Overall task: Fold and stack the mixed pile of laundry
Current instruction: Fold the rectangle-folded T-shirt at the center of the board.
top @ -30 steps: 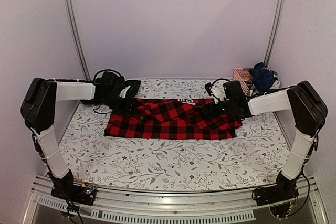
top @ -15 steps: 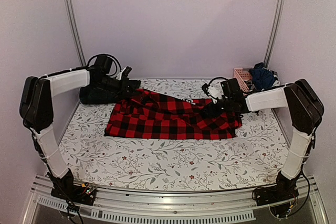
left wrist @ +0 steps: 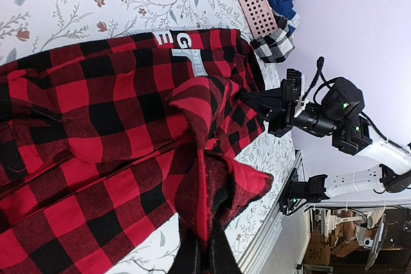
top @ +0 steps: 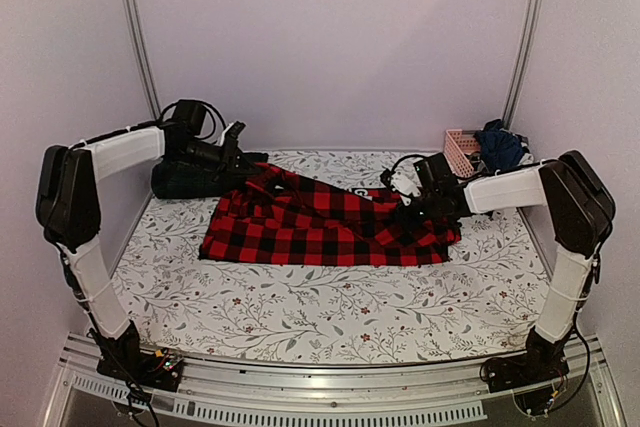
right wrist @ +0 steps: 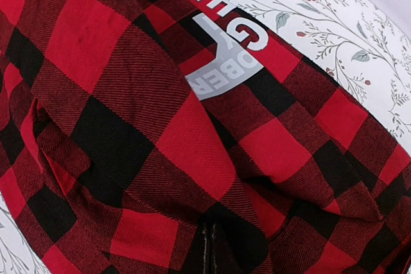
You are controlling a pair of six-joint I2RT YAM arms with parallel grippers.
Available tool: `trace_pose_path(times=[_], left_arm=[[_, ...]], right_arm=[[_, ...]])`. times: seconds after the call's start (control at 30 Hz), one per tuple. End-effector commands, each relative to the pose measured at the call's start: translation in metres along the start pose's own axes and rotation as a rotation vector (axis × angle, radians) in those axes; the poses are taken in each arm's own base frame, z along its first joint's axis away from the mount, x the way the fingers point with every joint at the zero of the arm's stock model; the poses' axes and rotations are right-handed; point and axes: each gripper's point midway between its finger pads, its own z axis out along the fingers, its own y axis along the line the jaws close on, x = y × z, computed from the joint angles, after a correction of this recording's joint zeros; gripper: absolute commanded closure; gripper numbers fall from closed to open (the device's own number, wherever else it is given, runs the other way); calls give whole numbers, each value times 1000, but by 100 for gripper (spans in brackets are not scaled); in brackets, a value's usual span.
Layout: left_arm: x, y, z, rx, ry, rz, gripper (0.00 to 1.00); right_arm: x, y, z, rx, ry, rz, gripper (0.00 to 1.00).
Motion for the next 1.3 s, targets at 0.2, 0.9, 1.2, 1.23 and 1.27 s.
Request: trace_pose_path(times=[0.2,0.9,1.2,1.23,1.27], left_arm=[[-10,-10,-9,33,0,16,100],[42,46,-30,-29,43,-133,100],[1,-36,-14,239,24,-91,100],[-3,-49,-10,259,28,-76,100],[-7,-60,-7,278,31,-64,100]], right_arm=[[-10,-3,-28,48,-26,-36,100],[15,61,-19,-164,83,3,92],[4,33,-18,-17,54,9,55],[6,29,-17,-6,62,17,55],[8,26,-17,5,69,31,54]])
